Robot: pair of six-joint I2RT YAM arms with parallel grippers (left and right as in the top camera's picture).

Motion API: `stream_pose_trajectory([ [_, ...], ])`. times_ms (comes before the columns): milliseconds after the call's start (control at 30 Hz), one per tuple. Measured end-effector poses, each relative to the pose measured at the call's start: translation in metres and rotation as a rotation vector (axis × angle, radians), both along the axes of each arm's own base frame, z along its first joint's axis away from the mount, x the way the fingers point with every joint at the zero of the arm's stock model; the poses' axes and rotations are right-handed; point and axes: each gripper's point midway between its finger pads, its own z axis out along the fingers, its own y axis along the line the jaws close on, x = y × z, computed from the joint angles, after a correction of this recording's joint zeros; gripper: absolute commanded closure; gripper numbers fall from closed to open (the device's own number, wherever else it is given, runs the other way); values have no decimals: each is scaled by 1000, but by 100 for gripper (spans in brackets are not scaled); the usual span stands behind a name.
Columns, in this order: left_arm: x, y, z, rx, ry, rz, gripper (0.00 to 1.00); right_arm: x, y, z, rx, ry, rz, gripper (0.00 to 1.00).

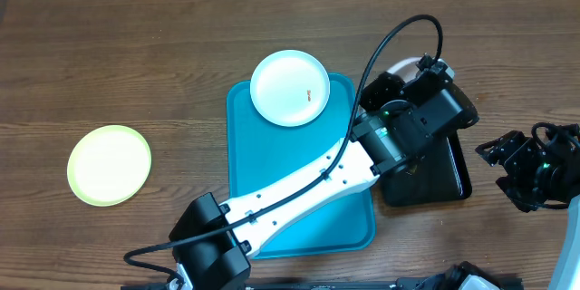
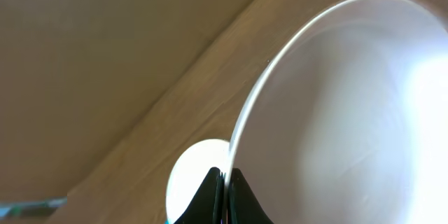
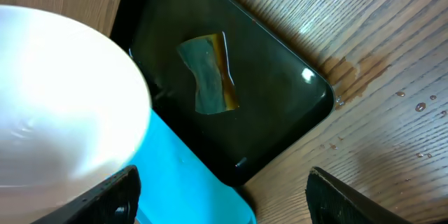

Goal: Clean dirty plates on tray and stack at the side

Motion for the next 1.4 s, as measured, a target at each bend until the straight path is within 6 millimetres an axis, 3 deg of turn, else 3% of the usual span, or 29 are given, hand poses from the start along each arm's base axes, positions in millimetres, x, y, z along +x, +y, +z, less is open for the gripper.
stream_pose_trajectory([
  [467,-6,3,-5,-13,27,21,96,1,-1,0,-4,-5,3,23],
  [633,2,7,27,-26,-118,85,96,1,-1,0,-4,-6,2,23],
  [800,-8,-8,53,28,-172,-4,96,3,-2,1,-10,-13,3,22],
  [1400,-11,-11,61,90,-211,-28,96,2,-1,0,-6,-8,3,22],
])
